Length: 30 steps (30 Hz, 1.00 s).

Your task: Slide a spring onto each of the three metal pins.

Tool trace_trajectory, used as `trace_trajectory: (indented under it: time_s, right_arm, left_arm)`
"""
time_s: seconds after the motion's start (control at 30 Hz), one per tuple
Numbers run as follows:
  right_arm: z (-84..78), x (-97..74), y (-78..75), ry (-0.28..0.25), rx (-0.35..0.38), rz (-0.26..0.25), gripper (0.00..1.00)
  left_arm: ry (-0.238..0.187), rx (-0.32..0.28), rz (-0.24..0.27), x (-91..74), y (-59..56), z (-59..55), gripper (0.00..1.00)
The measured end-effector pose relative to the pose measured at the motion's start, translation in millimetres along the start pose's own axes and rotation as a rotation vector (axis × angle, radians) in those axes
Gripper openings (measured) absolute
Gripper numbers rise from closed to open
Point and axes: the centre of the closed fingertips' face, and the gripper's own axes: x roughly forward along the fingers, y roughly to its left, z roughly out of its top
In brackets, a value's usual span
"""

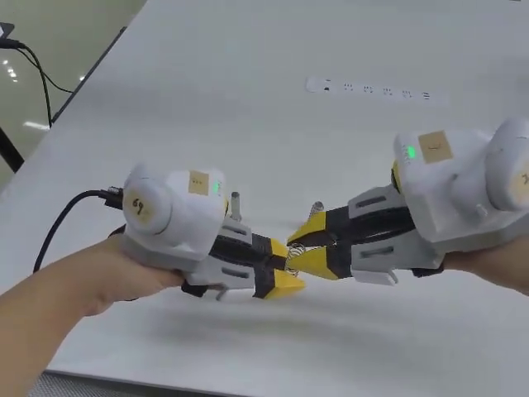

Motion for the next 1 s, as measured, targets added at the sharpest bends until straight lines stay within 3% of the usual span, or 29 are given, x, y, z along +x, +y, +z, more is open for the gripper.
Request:
trace_trajectory:
  time_s: [0.43,0.57,0.77,0.87,1.0]
  right_arm:
    - [7.6,3.0,-0.3,-0.014,-0.053,-0.034,0.07]
    - [5.9,3.7,-1.7,0.015,-0.063,-0.035,0.07]
    - [6.5,4.6,-3.7,0.049,-0.113,-0.042,0.07]
    - [5.5,4.1,-4.9,0.049,-0.106,-0.044,0.07]
    - [3.8,3.7,-6.8,0.055,-0.109,-0.053,0.07]
  left_arm:
    - [-0.010,-0.025,0.019,-4.8,1.7,2.5,0.04]
    - [-0.002,-0.030,0.027,-4.9,2.1,1.2,0.04]
    - [-0.026,-0.037,0.045,-5.5,4.5,7.7,0.09]
    - [-0.030,-0.038,0.063,-7.7,6.8,9.5,0.16]
    - [-0.026,-0.050,0.087,-12.7,12.7,7.6,0.17]
